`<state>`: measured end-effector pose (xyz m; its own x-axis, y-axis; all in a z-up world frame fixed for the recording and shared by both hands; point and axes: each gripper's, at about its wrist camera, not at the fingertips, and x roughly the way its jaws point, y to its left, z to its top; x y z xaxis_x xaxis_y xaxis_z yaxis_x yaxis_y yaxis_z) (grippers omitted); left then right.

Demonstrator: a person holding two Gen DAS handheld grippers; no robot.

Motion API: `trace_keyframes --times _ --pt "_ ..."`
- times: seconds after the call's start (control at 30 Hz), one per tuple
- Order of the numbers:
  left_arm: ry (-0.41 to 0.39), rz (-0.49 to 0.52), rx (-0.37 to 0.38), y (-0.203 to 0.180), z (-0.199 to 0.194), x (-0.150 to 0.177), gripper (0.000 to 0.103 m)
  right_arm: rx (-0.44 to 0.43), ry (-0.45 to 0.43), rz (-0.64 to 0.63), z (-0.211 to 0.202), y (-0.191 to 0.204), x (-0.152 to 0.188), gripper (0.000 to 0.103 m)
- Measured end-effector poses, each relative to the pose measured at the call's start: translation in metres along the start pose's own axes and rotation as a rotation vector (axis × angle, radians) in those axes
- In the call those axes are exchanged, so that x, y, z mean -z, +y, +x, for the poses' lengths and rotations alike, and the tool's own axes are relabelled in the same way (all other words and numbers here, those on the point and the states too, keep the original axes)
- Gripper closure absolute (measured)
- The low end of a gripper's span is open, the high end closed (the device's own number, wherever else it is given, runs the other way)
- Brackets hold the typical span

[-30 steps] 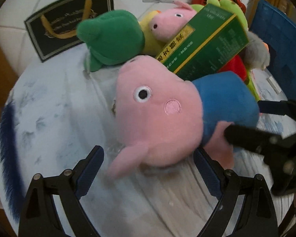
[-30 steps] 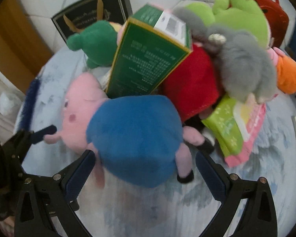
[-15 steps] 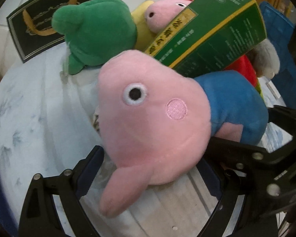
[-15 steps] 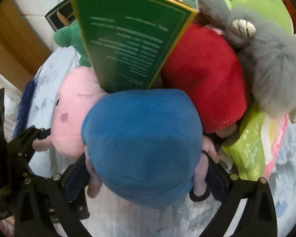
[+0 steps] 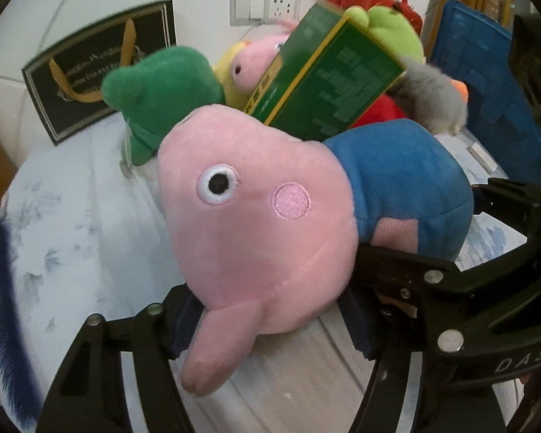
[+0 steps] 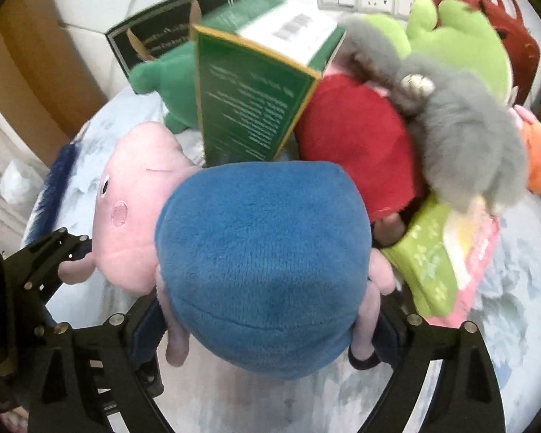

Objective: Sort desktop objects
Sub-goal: 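Grasp the pink pig plush in blue shirt with both tools, then lift the pink pig plush and carry it toward the crate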

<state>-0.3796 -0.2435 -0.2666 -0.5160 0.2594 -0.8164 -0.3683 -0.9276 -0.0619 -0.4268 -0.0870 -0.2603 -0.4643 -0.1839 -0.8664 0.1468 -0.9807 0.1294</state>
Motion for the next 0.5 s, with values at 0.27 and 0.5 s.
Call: trace_keyframes --times 0.27,0.5 --pt "-0.076 -0.001 -0.036 -0.036 -0.052 0.007 0.036 -0.009 -0.086 -0.046 -0.064 -0.004 0.017 0.010" --pt "-0.169 0.002 -0.103 -0.096 -0.115 0.016 0.036 -0.042 -0.193 -0.100 -0.146 -0.019 0.049 0.010"
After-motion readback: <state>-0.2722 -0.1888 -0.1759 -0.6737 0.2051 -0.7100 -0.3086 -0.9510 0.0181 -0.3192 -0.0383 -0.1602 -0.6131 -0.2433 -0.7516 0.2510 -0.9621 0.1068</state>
